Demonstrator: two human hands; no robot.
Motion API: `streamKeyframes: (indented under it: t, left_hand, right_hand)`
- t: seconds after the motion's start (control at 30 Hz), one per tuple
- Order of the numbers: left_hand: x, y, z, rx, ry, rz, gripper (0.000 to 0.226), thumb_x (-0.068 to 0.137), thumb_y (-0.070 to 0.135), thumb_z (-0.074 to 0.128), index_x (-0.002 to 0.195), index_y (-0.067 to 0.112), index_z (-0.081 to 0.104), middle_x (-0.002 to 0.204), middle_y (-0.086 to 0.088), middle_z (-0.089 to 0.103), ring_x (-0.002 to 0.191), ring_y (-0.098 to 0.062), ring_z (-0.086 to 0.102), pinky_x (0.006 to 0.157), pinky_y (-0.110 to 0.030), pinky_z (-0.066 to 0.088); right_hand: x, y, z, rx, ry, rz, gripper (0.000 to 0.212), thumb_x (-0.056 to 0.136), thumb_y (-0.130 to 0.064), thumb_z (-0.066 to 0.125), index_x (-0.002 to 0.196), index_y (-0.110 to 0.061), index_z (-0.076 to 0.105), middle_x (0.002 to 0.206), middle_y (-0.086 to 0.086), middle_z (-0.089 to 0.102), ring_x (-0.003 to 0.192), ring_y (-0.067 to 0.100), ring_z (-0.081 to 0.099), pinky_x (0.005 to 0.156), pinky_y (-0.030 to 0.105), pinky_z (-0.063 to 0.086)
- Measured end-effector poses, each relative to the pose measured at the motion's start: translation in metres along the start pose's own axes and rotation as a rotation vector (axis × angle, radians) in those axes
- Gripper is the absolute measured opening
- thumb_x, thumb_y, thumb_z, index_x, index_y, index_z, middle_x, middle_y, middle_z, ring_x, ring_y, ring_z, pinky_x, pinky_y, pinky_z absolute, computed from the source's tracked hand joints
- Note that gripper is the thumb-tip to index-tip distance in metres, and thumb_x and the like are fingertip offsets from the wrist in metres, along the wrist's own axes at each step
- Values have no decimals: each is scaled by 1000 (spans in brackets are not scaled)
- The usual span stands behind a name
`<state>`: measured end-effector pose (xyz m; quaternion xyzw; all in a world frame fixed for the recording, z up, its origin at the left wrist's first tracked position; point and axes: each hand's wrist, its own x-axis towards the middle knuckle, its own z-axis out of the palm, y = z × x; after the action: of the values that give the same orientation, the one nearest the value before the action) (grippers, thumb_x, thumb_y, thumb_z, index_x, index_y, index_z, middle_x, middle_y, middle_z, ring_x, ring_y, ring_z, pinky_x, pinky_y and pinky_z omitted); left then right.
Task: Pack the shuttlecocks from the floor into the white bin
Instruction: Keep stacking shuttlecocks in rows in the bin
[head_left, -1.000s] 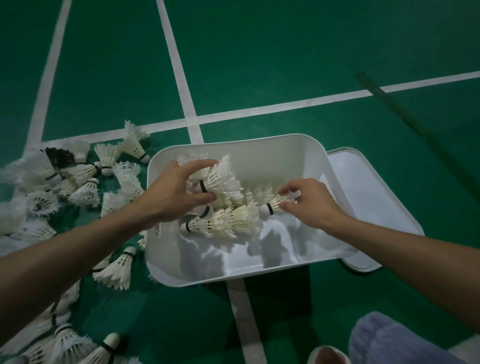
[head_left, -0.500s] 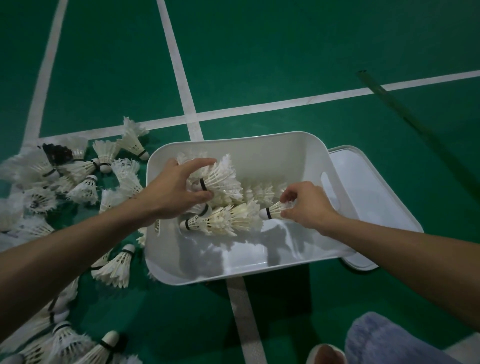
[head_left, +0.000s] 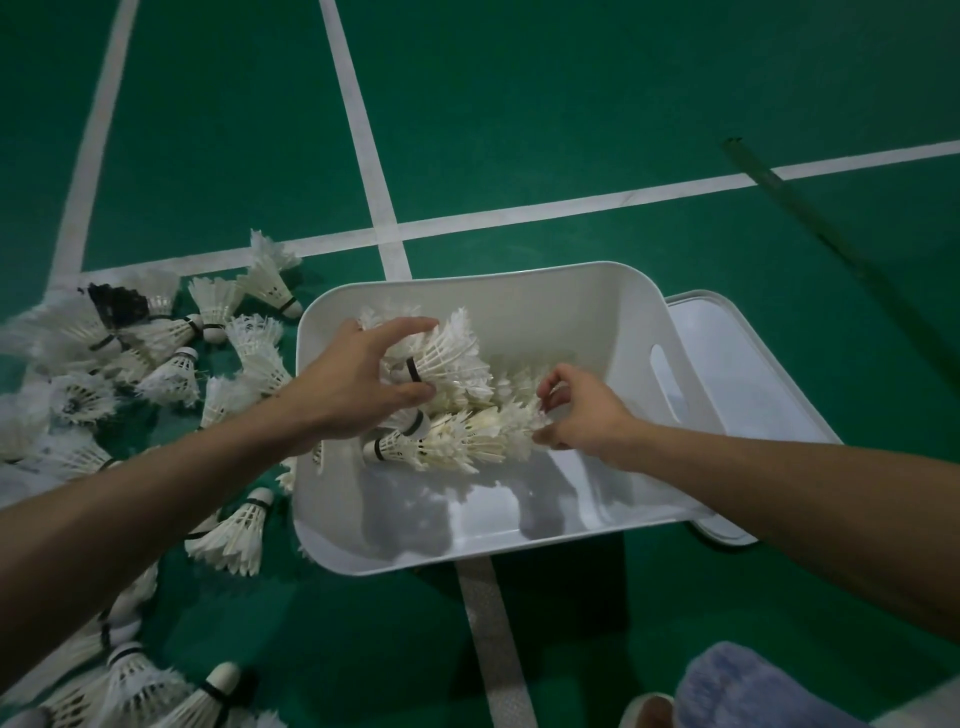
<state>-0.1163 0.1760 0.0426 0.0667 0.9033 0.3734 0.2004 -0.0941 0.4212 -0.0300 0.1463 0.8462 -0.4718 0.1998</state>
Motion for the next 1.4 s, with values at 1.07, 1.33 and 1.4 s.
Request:
streamKeyframes:
  t: [1.07,1.33,1.4]
  left_hand:
    - [4,10,21,191,-88,48,67,80,38,72,136,47,37,137,-10,36,107,-21,48,103,-35,36]
    - [5,21,31,228,-121,103,68,82,38,70,140,41,35,133,-11,40,120,-26,43,92,-33,37]
    - [6,22,32,235,-129,98,65,84,36,69,140,40,36,131,-10,39,113,-26,47,89,-30,37]
  right_hand:
    - [-29,-38,-36,-154,161,-504,43,71,-24,83,104,-25,56,111,-7,60,97,12,61,76,27,57]
    - [-50,-52,-11,-604,130,-1039,47,72,-20,83,114,-9,64,113,10,63,102,26,57,91,30,44]
    - [-53,-51,-9,-552,159,-926,50,72,-19,83,117,-12,62,118,10,56,107,26,53,94,31,44]
